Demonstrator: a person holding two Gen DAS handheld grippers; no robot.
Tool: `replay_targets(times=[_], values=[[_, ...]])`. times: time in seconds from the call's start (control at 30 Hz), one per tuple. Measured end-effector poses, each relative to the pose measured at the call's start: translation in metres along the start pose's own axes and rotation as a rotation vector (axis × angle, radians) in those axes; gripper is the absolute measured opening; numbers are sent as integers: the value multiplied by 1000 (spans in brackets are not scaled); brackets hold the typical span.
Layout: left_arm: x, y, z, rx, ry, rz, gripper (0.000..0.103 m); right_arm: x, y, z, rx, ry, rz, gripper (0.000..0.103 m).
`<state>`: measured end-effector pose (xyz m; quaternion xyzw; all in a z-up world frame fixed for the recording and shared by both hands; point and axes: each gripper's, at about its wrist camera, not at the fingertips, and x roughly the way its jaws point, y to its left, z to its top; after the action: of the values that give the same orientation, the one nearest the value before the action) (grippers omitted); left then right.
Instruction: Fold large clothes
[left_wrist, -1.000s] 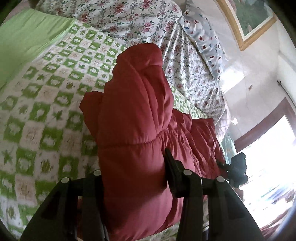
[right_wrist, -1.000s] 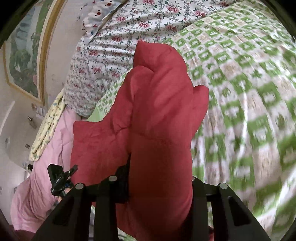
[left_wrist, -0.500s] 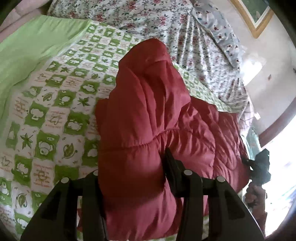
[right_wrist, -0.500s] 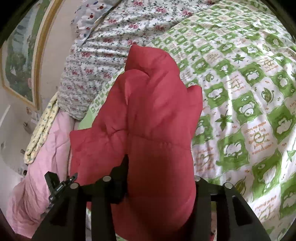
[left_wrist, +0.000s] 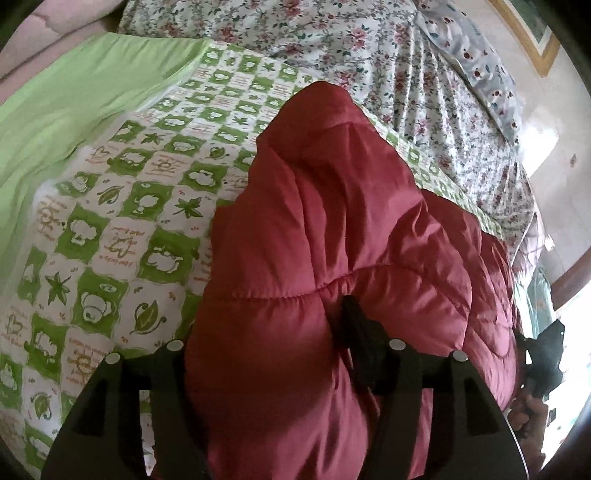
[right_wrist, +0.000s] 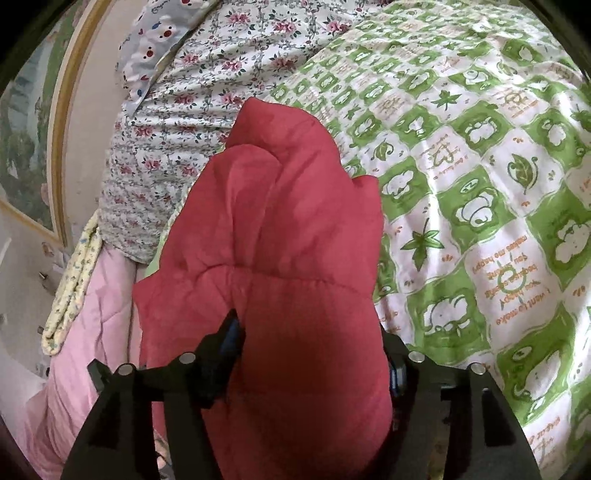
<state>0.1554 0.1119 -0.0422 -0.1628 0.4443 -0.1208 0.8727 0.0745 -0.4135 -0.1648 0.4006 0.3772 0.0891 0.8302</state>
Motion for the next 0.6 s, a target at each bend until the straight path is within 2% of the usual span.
replay_targets(times=[0.07,0.13,0.27,0.37,0.43,0.6], values=[[-3,1,0,-15,-6,26,73,-1,1,-1,-1,-8,-17,73],[-11,0,1,-28,-30,49,77,-2,2,-2,-1,-16,-31,75],[-35,-6,2,-17,-93,91,77,-10,8,-3,-3,-45,-85,83],[-56,-11,1,5,-148,126,77,-23,22,-5,-49,-97,-161,84],[-65,-13,1,12,-157,114,77,-37,33,-6,-89,-153,-202,84],[-72,-25,-5,56,-152,111,77,-60,54,-11,-154,-219,-221,84]])
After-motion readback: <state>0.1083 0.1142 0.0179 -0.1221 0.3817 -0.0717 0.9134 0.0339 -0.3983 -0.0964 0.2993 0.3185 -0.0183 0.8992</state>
